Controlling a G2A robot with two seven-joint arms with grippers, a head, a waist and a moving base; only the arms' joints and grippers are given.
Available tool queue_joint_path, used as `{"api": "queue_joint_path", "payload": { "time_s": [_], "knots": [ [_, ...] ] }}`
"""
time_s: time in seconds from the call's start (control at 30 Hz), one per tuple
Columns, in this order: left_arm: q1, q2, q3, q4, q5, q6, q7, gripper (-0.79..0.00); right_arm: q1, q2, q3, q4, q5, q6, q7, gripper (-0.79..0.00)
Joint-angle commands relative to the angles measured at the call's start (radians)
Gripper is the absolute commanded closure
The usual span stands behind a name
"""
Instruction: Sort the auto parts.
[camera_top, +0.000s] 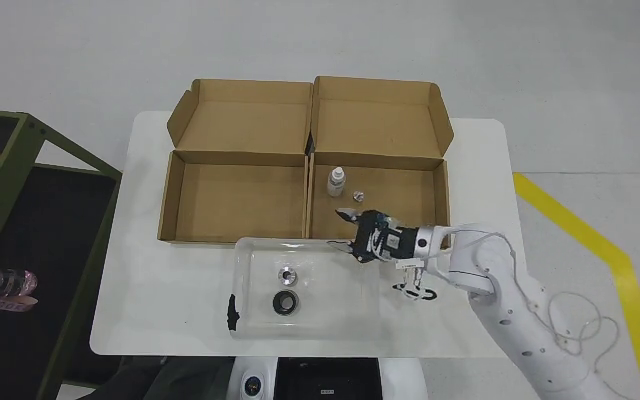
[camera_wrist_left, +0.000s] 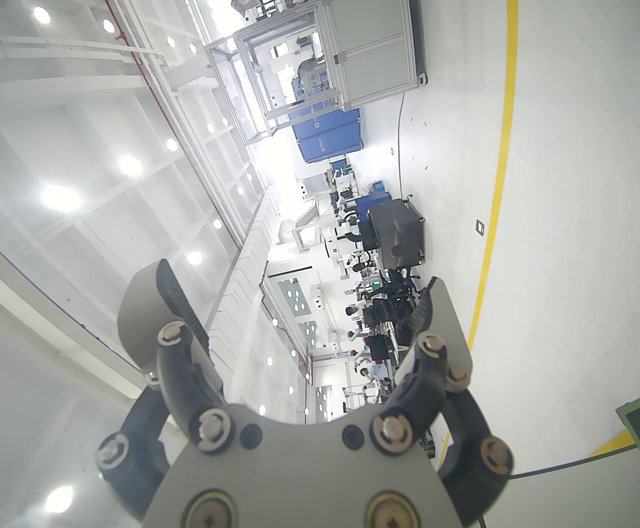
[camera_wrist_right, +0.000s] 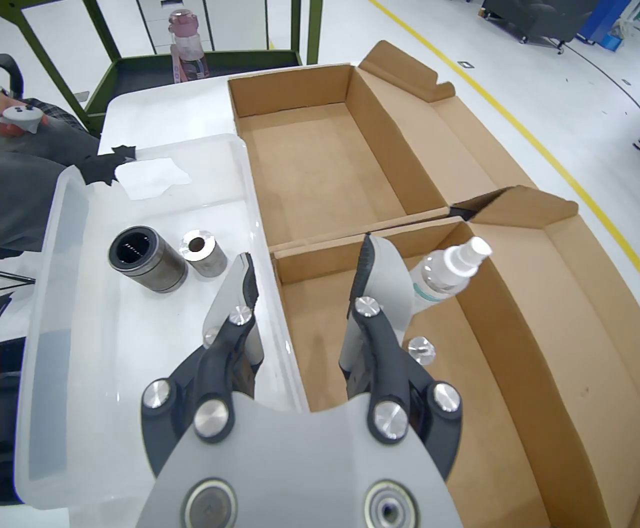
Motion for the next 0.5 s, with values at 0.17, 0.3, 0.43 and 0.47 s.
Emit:
{"api": "queue_joint_path", "payload": {
  "time_s": [0.17,0.3,0.43,0.47],
  "knots": [
    [0.000,0.000,0.000,0.000,0.000,0.000,0.000,-0.785,-0.002,-0.008,-0.075,-0.050,-0.066,-0.009,0.005,-0.360],
    [0.000,0.000,0.000,0.000,0.000,0.000,0.000,-0.785,0.010,-0.016,-0.120,-0.058,-0.093,-0.003,0.017,-0.357],
    [0.000,0.000,0.000,0.000,0.000,0.000,0.000,-0.785,0.027,-0.026,-0.177,-0.052,-0.121,-0.003,0.035,-0.354],
    [0.000,0.000,0.000,0.000,0.000,0.000,0.000,-0.785,0.032,-0.029,-0.191,-0.047,-0.125,-0.001,0.039,-0.354]
  ]
}}
